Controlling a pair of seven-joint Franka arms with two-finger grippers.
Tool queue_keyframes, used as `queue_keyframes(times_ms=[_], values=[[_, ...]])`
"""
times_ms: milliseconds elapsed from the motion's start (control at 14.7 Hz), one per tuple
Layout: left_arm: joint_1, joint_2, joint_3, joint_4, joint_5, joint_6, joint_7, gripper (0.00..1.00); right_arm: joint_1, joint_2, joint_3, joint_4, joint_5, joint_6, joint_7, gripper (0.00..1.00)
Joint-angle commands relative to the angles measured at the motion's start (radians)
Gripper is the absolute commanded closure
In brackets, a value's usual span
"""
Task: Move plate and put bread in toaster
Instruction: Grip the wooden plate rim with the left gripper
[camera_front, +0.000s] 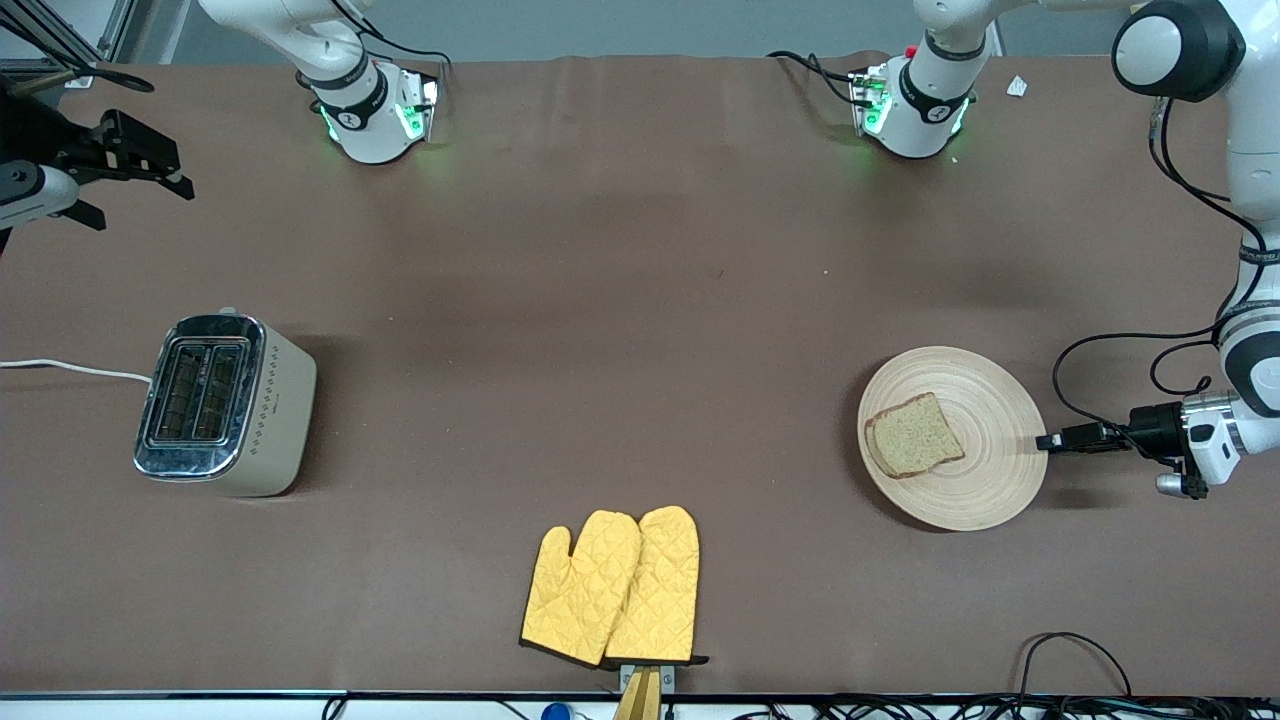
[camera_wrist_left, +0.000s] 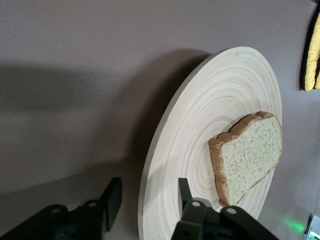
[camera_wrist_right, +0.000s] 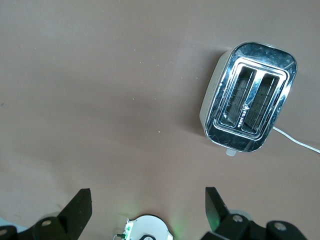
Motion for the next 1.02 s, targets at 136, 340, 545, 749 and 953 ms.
queue_keyframes(times_ms=[136, 340, 545, 749, 953], values=[[-0.001, 0.015, -0.001, 0.017, -0.016, 0.006, 0.026, 0.65, 0.003, -0.024, 0.000, -0.017, 0.008, 0.009, 0.015, 0.00], [-0.001, 0.015, -0.001, 0.016, -0.016, 0.006, 0.051, 0.75, 0.003, -0.024, 0.000, -0.016, 0.009, 0.009, 0.015, 0.00], [-0.001, 0.018, -0.001, 0.014, -0.014, 0.006, 0.051, 0.75, 0.004, -0.024, 0.002, -0.014, 0.009, 0.009, 0.015, 0.00], [0.001, 0.024, -0.001, 0.014, -0.014, 0.006, 0.052, 0.76, 0.004, -0.024, 0.002, -0.014, 0.009, 0.009, 0.015, 0.00], [0.001, 0.024, -0.001, 0.012, -0.016, 0.003, 0.071, 0.87, 0.004, -0.024, 0.002, -0.013, 0.009, 0.011, 0.015, 0.00]])
